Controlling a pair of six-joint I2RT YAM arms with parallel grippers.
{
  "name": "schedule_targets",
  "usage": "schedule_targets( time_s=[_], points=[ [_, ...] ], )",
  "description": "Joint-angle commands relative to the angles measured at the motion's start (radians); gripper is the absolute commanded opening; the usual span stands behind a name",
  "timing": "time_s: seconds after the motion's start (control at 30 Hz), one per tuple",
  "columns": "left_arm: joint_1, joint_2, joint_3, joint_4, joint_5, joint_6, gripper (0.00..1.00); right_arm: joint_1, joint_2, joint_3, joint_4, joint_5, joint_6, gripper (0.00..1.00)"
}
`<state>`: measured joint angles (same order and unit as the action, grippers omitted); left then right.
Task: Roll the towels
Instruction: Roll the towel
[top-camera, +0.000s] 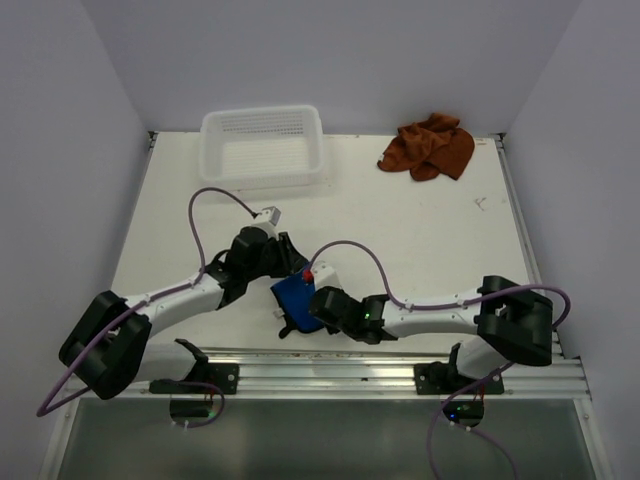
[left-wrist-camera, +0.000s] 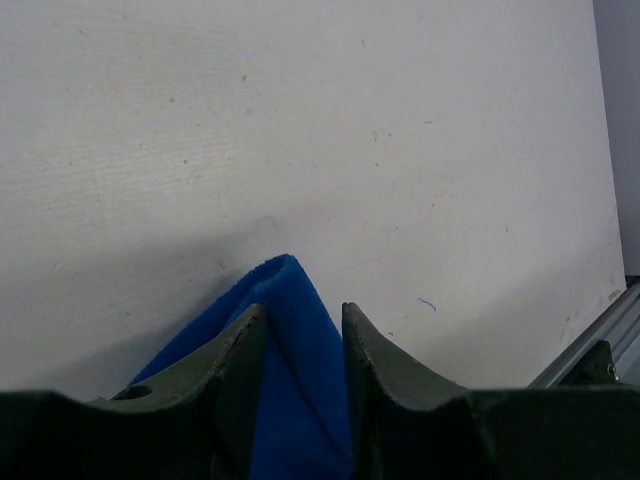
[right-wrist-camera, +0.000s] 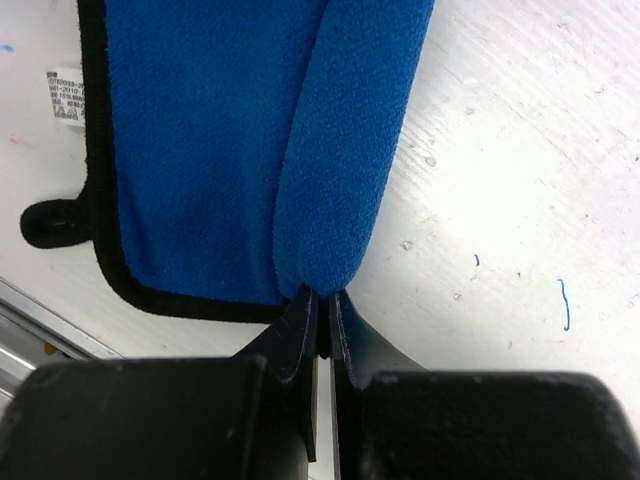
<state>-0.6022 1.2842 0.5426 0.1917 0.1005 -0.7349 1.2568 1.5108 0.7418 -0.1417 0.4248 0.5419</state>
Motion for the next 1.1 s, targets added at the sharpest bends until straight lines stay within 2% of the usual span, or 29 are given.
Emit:
schedule_targets(
  time_s=[0.0,0.4,0.73,0.8,1.07],
  points=[
    [0.007,-0.032,-0.065,0.034,0.054,-0.035,0.39,0.047,0.034,0.067,-0.053,0.132,-0.031,0.00],
    [0.007,-0.147,-0.168,0.038,0.015,-0.040,0.37,0.159,0.176,0.169,-0.173,0.292,-0.053,0.00],
    [0.008,-0.123,-0.182,0.075,0.024,-0.040,0.36,0.245,0.270,0.234,-0.256,0.433,-0.048,0.00],
    [0.007,-0.120,-0.176,0.087,0.037,-0.040,0.33,0.271,0.301,0.257,-0.272,0.453,-0.051,0.00],
    [0.008,-0.158,-0.133,0.043,0.022,-0.015,0.32,0.326,0.399,0.346,-0.360,0.511,-0.051,0.00]
  ],
)
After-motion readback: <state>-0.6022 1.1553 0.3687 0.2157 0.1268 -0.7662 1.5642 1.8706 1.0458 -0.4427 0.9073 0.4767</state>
